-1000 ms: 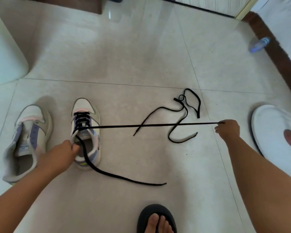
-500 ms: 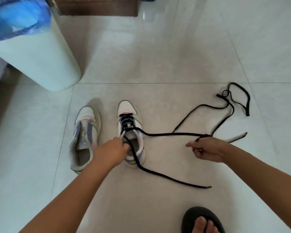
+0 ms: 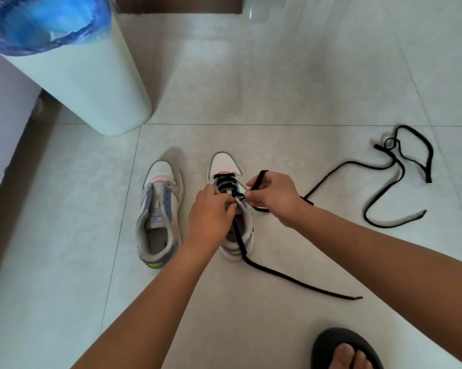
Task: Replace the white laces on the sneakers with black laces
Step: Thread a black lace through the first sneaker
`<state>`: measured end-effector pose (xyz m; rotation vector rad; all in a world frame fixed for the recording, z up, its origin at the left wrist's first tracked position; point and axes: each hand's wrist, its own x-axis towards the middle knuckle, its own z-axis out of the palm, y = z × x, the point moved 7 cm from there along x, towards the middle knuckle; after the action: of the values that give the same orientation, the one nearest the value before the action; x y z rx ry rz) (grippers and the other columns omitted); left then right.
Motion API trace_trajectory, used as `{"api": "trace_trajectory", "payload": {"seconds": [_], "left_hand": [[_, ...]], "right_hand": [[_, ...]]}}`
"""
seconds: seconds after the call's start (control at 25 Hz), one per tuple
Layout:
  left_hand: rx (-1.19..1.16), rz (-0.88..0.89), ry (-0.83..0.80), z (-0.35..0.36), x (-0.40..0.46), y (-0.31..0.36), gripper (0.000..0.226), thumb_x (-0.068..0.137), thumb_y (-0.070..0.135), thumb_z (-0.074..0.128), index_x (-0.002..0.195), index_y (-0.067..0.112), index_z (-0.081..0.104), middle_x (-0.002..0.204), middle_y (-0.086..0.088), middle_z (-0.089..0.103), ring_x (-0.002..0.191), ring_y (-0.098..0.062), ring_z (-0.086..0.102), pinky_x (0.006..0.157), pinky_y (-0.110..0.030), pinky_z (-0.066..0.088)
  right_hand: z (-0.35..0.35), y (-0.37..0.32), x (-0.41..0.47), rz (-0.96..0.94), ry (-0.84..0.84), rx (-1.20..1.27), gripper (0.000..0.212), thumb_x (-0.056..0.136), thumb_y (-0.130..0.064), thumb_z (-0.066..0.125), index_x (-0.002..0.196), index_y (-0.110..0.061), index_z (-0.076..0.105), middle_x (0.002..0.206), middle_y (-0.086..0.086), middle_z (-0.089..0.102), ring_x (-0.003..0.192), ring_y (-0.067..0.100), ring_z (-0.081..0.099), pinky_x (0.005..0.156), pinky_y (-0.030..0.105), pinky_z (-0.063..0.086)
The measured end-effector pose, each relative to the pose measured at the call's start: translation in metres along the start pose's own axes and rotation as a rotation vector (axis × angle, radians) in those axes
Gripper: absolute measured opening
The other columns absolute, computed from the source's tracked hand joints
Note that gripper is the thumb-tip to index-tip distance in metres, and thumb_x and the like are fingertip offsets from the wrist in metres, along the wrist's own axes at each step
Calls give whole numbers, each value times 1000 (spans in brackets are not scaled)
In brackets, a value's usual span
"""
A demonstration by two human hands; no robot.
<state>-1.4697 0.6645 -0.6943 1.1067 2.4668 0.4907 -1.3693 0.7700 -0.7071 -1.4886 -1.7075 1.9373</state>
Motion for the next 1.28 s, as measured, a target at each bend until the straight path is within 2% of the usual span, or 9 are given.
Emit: {"api": "trace_trajectory", "payload": {"seconds": [0.16, 0.44, 0.64, 0.72, 0.84, 0.96, 1.04, 1.16, 1.28], "left_hand": [[-83, -38, -18, 3, 1, 0, 21, 89, 27, 60, 105, 19, 71, 103, -4, 48, 105, -21, 45, 83, -29, 39], [-104, -70, -34, 6, 2, 0, 19, 90, 22, 59, 104, 17, 71, 107, -7, 48, 110, -24, 41, 90, -29, 38], [-73, -53, -16, 8, -2, 4, 20, 92, 24, 56, 103, 15, 70, 107, -5, 48, 107, -23, 39, 90, -32, 39], [-40, -14, -26, 11, -2, 5, 20, 92, 25, 54, 102, 14, 68, 108, -4, 48, 107, -22, 39, 89, -32, 39], [-65, 1, -19, 12, -2, 6, 19, 93, 23, 52, 100, 13, 66, 108, -3, 48, 107, -20, 39, 86, -23, 33], [-88, 46, -41, 15, -2, 11, 19, 93, 19, 52, 101, 10, 66, 107, -6, 50, 106, -20, 41, 79, -16, 25], [-87, 101, -51, 12, -2, 19, 19, 94, 15, 50, 101, 6, 65, 108, -8, 50, 105, -21, 44, 81, -18, 29], [-69, 157, -43, 1, -7, 31, 19, 95, 16, 49, 100, 5, 64, 108, -8, 49, 99, -21, 51, 76, -26, 39], [179, 226, -63, -18, -18, 28, 22, 98, 26, 44, 105, 16, 62, 107, 2, 49, 97, -16, 52, 67, -27, 37]], "right_hand": [[-3, -3, 2, -53, 0, -101, 25, 72, 13, 68, 71, -11, 61, 69, 10, 63, 66, 23, 61, 75, 39, 58], [7, -10, 3, -61, -115, -215, 24, 71, 8, 75, 67, -11, 61, 64, 8, 63, 57, 16, 62, 62, 24, 55], [10, 10, -5, 41, -119, 62, 14, 75, 2, 74, 78, -7, 64, 69, 1, 62, 64, 9, 58, 58, 15, 46], [8, 24, -12, 85, -143, 9, 24, 77, -4, 74, 93, -11, 57, 73, -2, 57, 67, 9, 53, 59, 19, 42], [6, 33, -20, -16, -135, -238, 37, 79, -2, 68, 86, -21, 36, 70, -1, 44, 59, 10, 38, 53, 18, 34], [8, 26, -22, -141, -76, -475, 32, 82, -15, 63, 81, -19, 31, 67, -3, 44, 59, 13, 38, 53, 25, 32], [6, 18, -22, -199, -2, -588, 28, 83, -17, 59, 79, -17, 32, 65, -3, 44, 57, 16, 38, 50, 26, 28], [-10, 15, -22, -197, 136, -585, 23, 84, -16, 58, 82, -12, 36, 65, -3, 41, 54, 12, 36, 45, 21, 26], [-35, 21, -19, -130, 217, -569, 21, 84, -16, 57, 84, -10, 37, 68, -2, 41, 57, 13, 37, 47, 26, 27]]}}
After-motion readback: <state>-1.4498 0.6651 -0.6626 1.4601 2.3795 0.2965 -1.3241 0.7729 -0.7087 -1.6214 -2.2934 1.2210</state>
